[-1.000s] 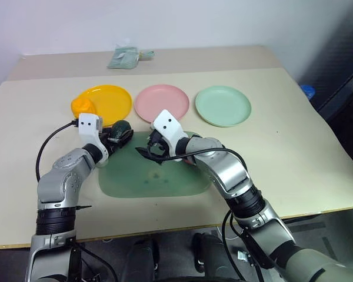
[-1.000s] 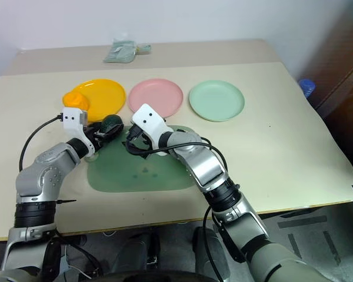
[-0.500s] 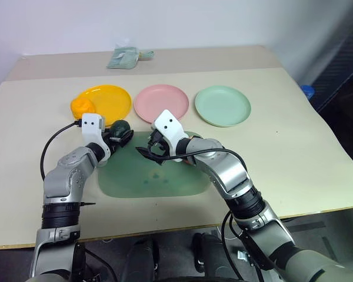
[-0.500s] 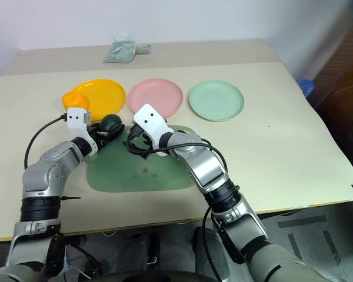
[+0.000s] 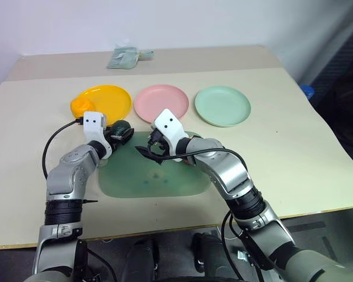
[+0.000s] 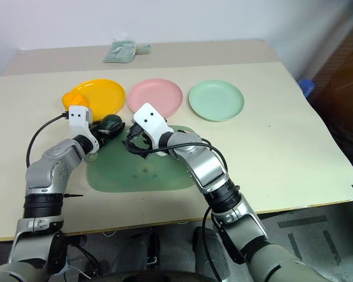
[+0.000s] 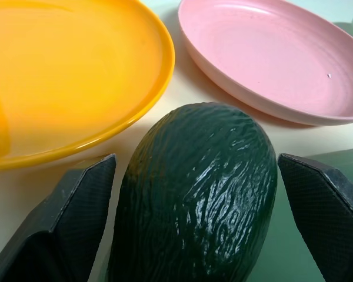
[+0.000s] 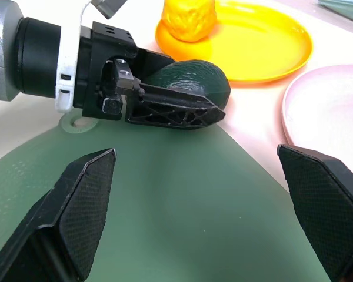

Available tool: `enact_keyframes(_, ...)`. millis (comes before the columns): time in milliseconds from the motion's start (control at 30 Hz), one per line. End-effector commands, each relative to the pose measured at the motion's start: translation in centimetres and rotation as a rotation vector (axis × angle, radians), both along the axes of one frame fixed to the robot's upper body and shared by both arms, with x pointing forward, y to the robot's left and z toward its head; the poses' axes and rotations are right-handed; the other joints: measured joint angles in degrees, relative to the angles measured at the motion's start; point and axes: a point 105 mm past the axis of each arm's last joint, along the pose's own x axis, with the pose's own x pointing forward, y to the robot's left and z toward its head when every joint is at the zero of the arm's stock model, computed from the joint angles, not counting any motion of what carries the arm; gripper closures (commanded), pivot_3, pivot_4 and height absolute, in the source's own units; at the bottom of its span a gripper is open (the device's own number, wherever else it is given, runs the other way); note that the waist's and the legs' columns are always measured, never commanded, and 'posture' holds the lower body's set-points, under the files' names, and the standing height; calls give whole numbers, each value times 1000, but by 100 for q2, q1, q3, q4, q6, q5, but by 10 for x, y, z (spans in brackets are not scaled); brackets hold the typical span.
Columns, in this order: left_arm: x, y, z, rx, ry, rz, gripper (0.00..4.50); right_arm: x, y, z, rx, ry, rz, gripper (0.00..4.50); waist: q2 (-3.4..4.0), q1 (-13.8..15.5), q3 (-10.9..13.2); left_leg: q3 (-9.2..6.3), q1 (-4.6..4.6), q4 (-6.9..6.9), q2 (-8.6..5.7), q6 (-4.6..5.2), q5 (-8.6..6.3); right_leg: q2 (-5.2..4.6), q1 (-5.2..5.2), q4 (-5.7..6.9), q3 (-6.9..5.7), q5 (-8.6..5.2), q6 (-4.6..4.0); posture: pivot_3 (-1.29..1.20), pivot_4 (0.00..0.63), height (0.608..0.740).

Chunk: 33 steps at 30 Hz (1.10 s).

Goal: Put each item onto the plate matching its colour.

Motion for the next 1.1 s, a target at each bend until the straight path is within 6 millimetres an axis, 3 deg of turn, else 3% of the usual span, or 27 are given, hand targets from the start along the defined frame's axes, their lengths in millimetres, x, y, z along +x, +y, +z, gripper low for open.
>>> enact_keyframes(33,3,-4,13,3,-47,-13,1327,-2,1,15,38,-46,10,0,0,0,0,0,0,0,0,0,0,0,0,0,0,0,0,0,150,740)
enact_keyframes(67,3,-4,13,3,-47,-13,1640,-2,1,15,38,-46,10,0,0,0,0,0,0,0,0,0,0,0,0,0,0,0,0,0,150,740)
enact_keyframes(367,1,-9,20,-40,-78,-34,1642,-1,0,16,45,-50,-2,0,0,1,0,0,0,1,0,-1,0,0,0,3,0,0,0,0,150,740)
enact_keyframes(567,-9,-27,47,-576,-94,-95,1642,6,-11,25,49,-138,-20,0,-2,33,0,-8,-1,11,1,1,-1,-3,5,4,0,1,1,0,150,740)
enact_keyframes(733,-35,-43,49,-828,-55,-267,1642,1,-23,37,78,-224,50,0,-2,-14,0,-13,0,56,4,18,-11,-1,20,21,0,0,2,0,150,740)
enact_keyframes(1000,-50,-54,48,-796,-65,-361,1642,-3,-42,48,239,-110,90,0,-2,45,0,-13,2,72,3,21,-13,1,24,36,0,-1,0,0,150,740)
enact_keyframes(1100,-50,-56,46,-720,-78,-374,1642,-5,-49,46,197,-145,106,0,-2,111,0,-12,2,73,2,24,-14,1,26,33,0,-1,0,0,150,740)
